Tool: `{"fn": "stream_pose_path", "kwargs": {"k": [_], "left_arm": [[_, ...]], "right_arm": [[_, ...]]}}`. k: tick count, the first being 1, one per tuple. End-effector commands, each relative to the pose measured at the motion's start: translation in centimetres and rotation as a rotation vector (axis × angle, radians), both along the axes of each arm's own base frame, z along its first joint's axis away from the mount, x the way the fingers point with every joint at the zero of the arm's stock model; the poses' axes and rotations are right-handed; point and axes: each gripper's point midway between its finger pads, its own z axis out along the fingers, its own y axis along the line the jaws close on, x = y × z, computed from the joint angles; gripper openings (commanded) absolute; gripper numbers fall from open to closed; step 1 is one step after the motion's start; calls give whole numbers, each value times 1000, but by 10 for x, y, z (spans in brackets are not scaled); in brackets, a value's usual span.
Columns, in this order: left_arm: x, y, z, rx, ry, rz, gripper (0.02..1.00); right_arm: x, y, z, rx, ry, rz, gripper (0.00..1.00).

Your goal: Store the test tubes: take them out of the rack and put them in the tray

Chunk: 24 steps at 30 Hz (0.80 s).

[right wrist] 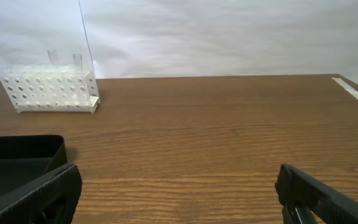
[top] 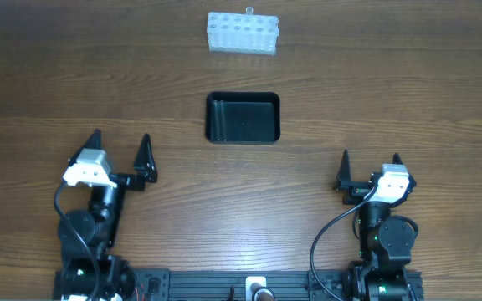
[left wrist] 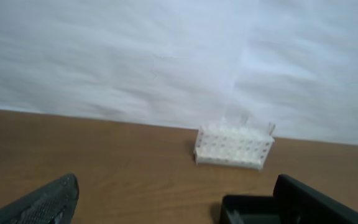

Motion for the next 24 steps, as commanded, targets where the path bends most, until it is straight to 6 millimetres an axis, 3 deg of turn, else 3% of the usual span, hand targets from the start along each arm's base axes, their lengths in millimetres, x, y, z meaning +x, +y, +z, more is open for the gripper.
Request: {"fn": "stream_pose_path", "kwargs": {"k": [1,7,24], "left_arm": [[-6,-2,-27,20,41,-18,998],[-15,0,-62,31,175,-14,1000],[-16,0,-55,28,146,-11,1000]], "right_arm": [[0,0,-2,7,-1,1,991],[0,0,-2,7,-1,1,993],[0,0,-2,7,-1,1,991]]}}
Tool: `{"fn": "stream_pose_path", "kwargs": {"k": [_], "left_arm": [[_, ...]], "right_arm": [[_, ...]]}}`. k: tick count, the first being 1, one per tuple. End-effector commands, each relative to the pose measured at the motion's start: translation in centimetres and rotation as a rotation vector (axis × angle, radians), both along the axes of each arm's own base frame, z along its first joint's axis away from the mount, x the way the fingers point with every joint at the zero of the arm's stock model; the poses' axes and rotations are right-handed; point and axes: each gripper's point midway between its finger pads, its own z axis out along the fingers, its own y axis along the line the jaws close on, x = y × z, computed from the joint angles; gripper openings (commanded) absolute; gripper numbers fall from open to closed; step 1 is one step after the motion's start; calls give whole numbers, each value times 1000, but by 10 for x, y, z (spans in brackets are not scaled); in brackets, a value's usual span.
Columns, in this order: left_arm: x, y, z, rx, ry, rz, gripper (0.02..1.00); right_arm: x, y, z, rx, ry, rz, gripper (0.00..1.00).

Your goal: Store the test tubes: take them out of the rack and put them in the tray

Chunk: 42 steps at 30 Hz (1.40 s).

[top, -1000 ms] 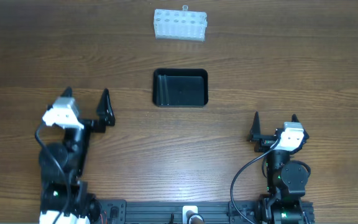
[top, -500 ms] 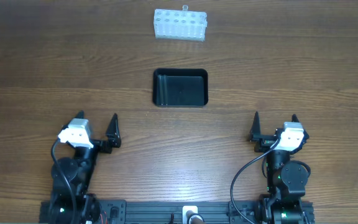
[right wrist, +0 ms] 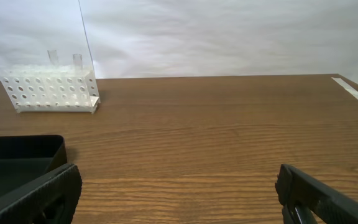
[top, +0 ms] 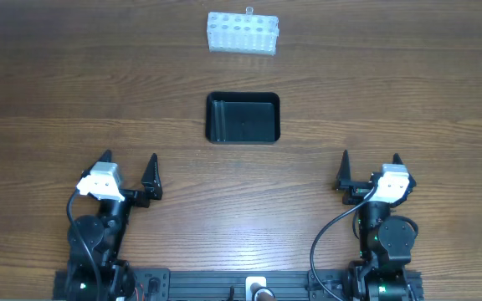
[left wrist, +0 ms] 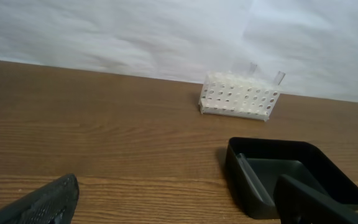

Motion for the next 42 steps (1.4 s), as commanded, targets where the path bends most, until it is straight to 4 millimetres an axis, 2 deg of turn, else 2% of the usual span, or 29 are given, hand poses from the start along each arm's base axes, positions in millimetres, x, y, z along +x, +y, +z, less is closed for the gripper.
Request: {"fn": "stream_pose_path", "kwargs": {"k": [1,30,35,39,42], "left_arm": [[0,1,-1,13,-4,1,1000],[0,1,-1,13,-4,1,1000],[0,1,-1,13,-4,1,1000],[0,1,-1,13,-4,1,1000],[0,1,-1,13,-4,1,1000]], "right_arm": [[0,0,-2,7,0,1,993],[0,0,-2,6,-1,0,991],[0,-8,12,5,-57,-42,993],[0,-8,2,4,-13,-43,993],[3,-10,7,0,-29,-56,993]]}}
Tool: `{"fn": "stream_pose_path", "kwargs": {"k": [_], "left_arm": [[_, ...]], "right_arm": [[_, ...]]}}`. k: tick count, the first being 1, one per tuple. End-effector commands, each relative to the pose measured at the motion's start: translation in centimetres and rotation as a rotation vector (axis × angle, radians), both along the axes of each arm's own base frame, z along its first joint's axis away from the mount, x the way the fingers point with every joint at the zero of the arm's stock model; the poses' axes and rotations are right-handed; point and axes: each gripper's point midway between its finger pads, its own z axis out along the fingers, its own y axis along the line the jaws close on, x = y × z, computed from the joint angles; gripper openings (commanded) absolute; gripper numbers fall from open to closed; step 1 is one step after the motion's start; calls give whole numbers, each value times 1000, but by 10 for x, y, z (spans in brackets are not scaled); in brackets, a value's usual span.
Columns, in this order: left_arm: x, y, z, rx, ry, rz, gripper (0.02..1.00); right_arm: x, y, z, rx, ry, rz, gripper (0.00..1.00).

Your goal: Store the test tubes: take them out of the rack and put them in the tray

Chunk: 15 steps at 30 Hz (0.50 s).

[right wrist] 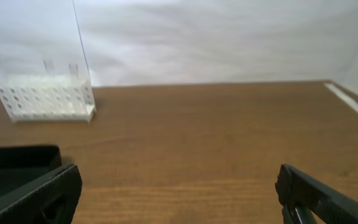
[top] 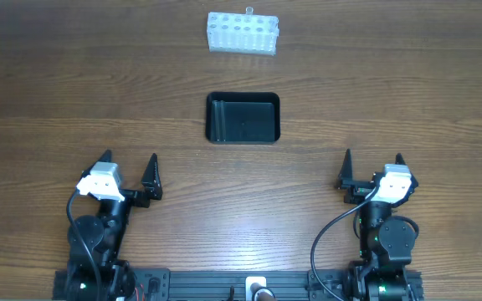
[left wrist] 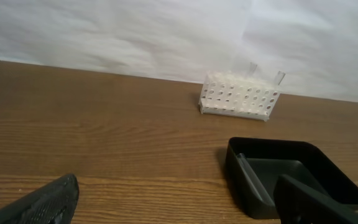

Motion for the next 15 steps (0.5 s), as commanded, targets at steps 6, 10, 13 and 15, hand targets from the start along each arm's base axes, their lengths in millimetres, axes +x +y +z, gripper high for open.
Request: {"fn": "stream_pose_path", "kwargs": {"k": [6,10,13,15], "left_arm": [[0,1,-1,13,-4,1,1000],[0,1,-1,13,-4,1,1000],[0,1,-1,13,-4,1,1000],[0,1,-1,13,-4,1,1000]], "right_arm": [[21,-6,33,46,0,-35,991],[52,-5,56,73,86,-35,991],[89,7,68,115,151,-4,993],[115,26,73,119,188,43,993]]}}
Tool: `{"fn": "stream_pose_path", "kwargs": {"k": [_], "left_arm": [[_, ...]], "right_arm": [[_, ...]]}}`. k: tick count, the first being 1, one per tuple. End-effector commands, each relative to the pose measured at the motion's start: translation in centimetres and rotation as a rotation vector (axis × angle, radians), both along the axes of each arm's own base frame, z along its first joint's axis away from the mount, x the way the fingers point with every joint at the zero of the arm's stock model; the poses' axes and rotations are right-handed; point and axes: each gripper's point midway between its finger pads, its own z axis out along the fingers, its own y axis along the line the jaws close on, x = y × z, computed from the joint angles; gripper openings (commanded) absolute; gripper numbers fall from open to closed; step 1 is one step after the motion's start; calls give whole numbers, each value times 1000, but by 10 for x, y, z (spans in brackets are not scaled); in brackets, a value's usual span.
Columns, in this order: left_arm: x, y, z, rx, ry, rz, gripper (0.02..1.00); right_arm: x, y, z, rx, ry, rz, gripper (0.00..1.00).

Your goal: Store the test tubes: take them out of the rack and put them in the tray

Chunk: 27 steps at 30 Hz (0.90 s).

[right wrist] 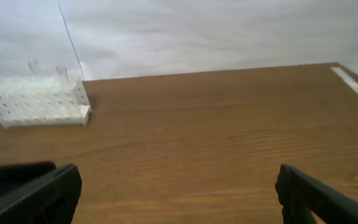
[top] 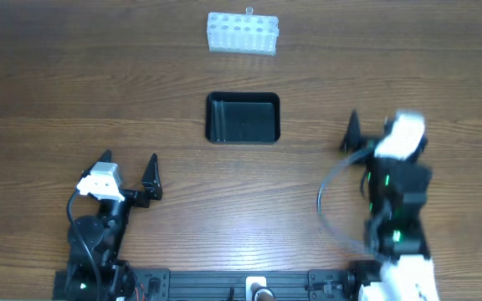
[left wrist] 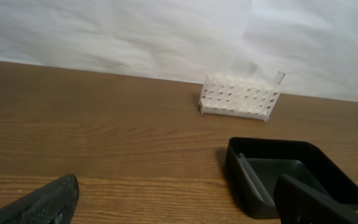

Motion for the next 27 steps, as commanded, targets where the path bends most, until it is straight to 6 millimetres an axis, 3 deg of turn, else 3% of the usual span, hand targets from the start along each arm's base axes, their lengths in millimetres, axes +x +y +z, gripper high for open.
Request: {"fn": "stream_pose_path", "kwargs": {"k": [1,7,10,16,21,27], "left_arm": [[0,1,-1,11,-3,1,1000],[0,1,-1,11,-3,1,1000],[0,1,-1,11,-3,1,1000],[0,1,-1,11,-3,1,998],[0,1,-1,11,-3,1,998],[0,1,-1,11,-3,1,1000]], "right_arm": [[53,37,16,50,54,81,991],[119,123,12,55,126,186,993],[144,172,3,48,158,249,991],[186,240,-18,86,224,263,991],[225,264,-34,87,277,209,991],[262,266,-56,25,312,115,991]]}}
